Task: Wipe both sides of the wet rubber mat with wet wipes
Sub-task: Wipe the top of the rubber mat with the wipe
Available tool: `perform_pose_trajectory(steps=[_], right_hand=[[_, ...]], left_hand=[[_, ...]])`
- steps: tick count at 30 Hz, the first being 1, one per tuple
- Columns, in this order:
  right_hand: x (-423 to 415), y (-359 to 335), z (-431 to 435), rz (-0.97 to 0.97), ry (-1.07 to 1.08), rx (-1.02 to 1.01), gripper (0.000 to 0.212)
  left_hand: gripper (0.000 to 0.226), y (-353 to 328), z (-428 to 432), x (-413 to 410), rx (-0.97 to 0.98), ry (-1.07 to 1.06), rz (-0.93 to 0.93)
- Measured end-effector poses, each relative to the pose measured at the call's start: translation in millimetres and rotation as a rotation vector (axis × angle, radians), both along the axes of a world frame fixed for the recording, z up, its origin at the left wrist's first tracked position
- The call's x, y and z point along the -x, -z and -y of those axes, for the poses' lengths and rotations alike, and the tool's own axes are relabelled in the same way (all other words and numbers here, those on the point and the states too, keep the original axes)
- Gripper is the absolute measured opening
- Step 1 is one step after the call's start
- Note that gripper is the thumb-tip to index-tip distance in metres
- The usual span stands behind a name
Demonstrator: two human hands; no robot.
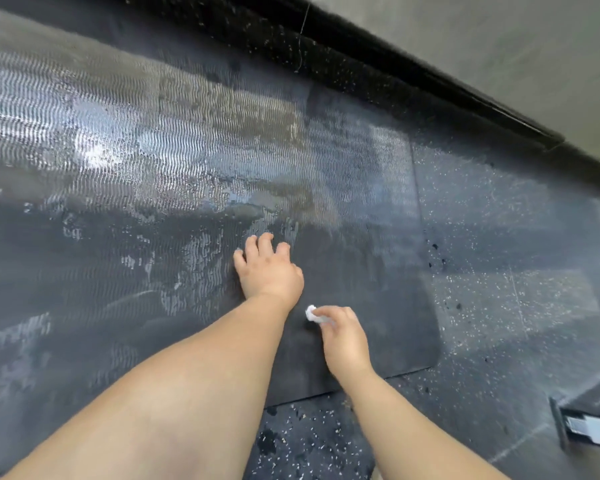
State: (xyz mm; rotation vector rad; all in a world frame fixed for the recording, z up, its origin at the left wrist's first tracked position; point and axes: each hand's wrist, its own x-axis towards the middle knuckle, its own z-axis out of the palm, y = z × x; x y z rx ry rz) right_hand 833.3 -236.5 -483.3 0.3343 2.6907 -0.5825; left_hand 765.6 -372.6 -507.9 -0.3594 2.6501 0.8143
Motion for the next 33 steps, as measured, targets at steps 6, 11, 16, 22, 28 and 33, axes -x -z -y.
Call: perform_pose_trajectory(steps=[6,11,16,22,28,33], right_hand=[[68.5,7.4,23.9,-0.169,0.116,0.082,0.026],[132.2,3.2,25.1,-0.220,-0.053,0.110,0.025],[174.6,1.5,41.6,-0.292,-0.383,0.105,0.026],[131.3,37.9,17.7,-0.426,-0.797,0.117,0.033],[191.9,58.1,11.1,-0.678,-0.987,0.178,0.022],[328.3,53.2,64.1,-0.528,-0.586,0.214,0.013]], left_hand=[[0.045,13.2,43.7,19.9,0.129,0.052,-0.164],[0.047,14.9,61.9,51.5,0.189,0.023,-0.201],[0.051,24.8,63.1,85.1,0.249,0.005,-0.191],[0.054,43.4,54.7,88.3,0.376,-0.067,-0.212],[0.050,47.9,50.9,88.1,0.388,-0.116,-0.359],[0.049,50.4,50.4,90.3,0.434,-0.139,-0.439]])
